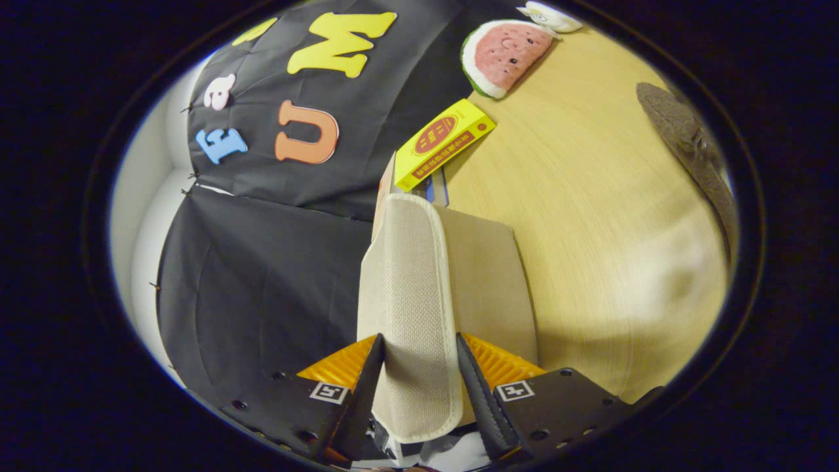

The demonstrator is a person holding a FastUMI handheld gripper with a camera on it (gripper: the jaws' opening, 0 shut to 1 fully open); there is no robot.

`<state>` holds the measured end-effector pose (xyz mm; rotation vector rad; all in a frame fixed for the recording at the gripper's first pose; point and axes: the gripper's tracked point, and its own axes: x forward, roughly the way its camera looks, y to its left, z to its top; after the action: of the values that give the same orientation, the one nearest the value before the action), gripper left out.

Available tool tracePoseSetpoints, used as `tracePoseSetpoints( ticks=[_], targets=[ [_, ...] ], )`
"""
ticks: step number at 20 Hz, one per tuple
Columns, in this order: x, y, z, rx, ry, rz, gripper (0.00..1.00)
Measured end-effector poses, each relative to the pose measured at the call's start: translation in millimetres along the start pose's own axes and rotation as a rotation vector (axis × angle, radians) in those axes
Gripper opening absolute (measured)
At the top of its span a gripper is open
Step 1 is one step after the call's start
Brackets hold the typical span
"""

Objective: Open the storage box then place both shoes into the box .Put the left shoe in first, then the right shoe, with the right side of both shoes facing outward in a uniform manner.

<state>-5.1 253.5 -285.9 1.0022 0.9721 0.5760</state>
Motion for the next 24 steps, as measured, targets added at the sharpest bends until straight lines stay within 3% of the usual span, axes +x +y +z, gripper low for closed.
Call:
tracePoseSetpoints(
  ticks=[7, 9, 10, 11, 13, 17, 20, 24],
  targets=[
    [-28, 3, -2, -0.03, 0.046, -0.001, 0.64],
    [-34, -21, 10, -0.033, -0.019, -0.102, 0.23],
    [-24, -16, 10, -0.006, -0.015, -0.067, 0.02],
    [-27, -7, 8, 0.038, 0.0, -0.017, 0.03],
    [-25, -8, 11, 0.048, -0.014, -0.009, 0.03],
    [-21, -1, 5, 0.016, -0.002, 0.044, 0.42],
    [-10, -1, -9, 0.002, 0.056, 0.055, 0.83],
    [5, -3, -11, 0.128, 0.085, 0.136, 0.83]
  ],
)
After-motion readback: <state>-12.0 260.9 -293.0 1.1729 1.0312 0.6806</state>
